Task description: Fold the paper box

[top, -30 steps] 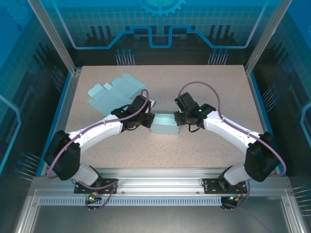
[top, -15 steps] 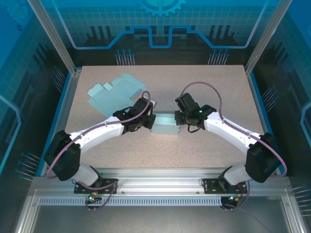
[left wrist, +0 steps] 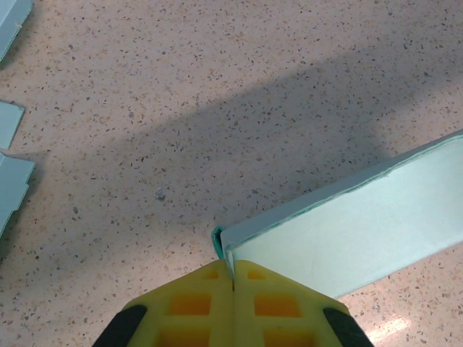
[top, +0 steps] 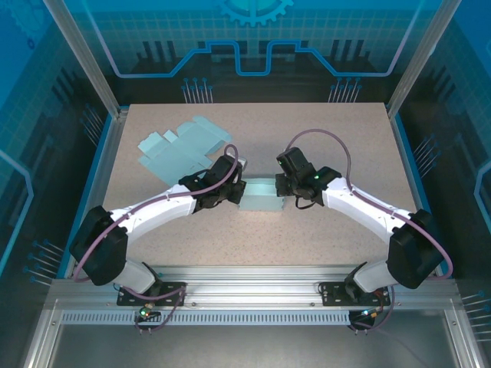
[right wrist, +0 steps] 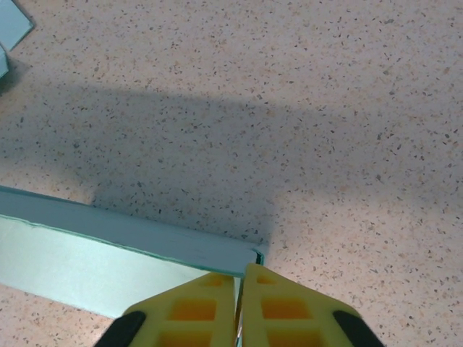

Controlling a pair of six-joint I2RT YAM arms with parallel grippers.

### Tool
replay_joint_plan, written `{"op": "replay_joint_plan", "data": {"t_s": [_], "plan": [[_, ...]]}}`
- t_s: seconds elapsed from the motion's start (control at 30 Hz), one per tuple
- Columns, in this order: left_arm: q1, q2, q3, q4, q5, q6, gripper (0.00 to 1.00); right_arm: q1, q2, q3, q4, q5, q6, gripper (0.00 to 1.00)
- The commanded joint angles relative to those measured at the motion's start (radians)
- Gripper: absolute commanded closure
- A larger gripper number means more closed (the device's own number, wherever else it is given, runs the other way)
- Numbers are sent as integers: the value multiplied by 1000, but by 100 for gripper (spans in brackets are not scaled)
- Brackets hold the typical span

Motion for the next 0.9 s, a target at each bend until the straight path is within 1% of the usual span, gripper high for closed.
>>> {"op": "replay_joint_plan", "data": {"t_s": [0.0,0.27,0.47,0.67,0.87], "plan": [[-58,10,-15,96,124,-19,100,43,-7,-20,131,-117,5,94],[-58,8,-44,113,118,-33,100,43,-18,-103,156,-97,8,99],[-57,1,-76,134,126,-55,100,45,-35,-140,177,-91,12,100],[-57,-20,-111,177,139,-98,100,50,-32,-144,179,-87,5,100],[-57,-59,-110,216,180,-154,100,70,-28,-136,169,-57,-5,100]]}}
